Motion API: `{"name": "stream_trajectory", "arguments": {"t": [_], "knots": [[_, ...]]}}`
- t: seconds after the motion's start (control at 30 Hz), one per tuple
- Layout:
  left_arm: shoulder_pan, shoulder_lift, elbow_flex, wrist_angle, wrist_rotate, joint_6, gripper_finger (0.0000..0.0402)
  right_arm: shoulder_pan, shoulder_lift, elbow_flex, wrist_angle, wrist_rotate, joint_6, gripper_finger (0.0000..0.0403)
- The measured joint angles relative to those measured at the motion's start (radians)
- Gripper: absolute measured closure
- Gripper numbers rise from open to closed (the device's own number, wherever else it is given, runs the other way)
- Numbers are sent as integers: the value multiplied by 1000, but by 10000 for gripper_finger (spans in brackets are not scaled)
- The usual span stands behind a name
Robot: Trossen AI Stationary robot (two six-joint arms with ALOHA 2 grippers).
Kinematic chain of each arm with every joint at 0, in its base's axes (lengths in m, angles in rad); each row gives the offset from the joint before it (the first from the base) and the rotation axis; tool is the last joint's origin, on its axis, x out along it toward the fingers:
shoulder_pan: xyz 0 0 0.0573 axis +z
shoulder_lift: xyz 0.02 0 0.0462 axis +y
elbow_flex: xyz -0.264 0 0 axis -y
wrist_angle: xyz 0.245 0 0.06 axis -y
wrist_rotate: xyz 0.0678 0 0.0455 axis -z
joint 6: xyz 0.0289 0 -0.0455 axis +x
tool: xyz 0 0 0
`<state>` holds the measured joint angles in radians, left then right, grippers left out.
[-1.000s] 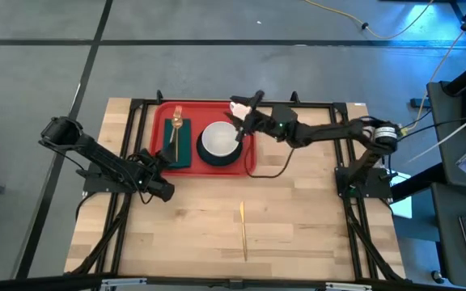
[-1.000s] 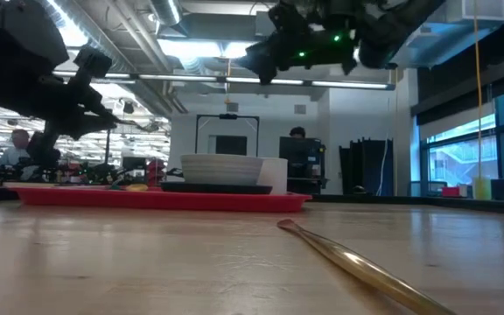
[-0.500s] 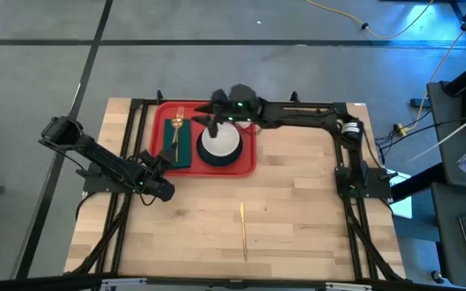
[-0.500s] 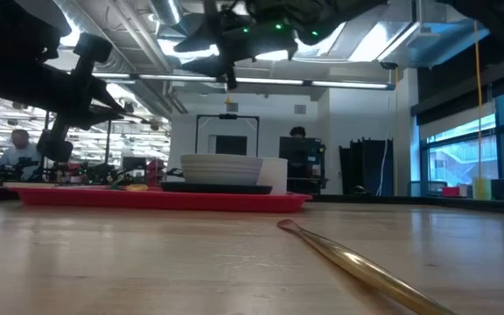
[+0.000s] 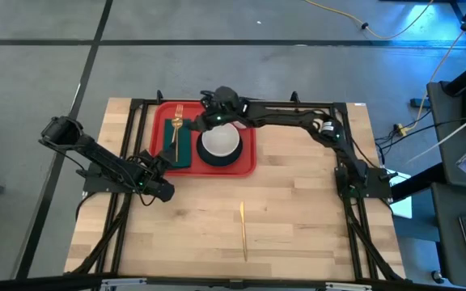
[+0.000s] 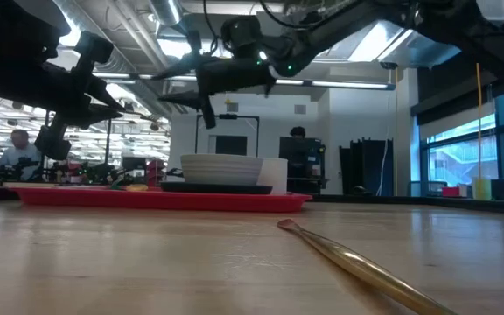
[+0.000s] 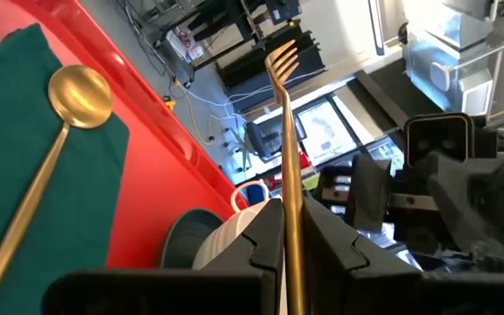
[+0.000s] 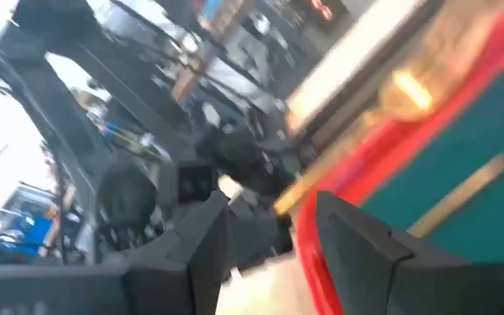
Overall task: Set up tray
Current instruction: Put the gold fork on the green napkin to the left of the gold spoon
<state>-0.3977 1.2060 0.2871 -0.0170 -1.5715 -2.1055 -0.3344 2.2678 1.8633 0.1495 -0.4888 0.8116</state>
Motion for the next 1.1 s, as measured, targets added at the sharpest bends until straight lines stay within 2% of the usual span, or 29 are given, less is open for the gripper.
{"name": "stream_trajectory", "arguments": {"t": [0.1,0.33,0.63,0.93,1.1], "knots": [[0,0,0,0,0,0,380,1,19,1,79,18,30,230],[0,0,0,22,0,31,380,11,48,0,77,84,48,230],[0,0,1,67,0,51,380,40,47,0,106,229,21,230],[0,0,1,67,0,59,380,45,120,0,163,225,116,230],[0,0,1,67,0,60,380,53,150,0,270,211,184,230]]}}
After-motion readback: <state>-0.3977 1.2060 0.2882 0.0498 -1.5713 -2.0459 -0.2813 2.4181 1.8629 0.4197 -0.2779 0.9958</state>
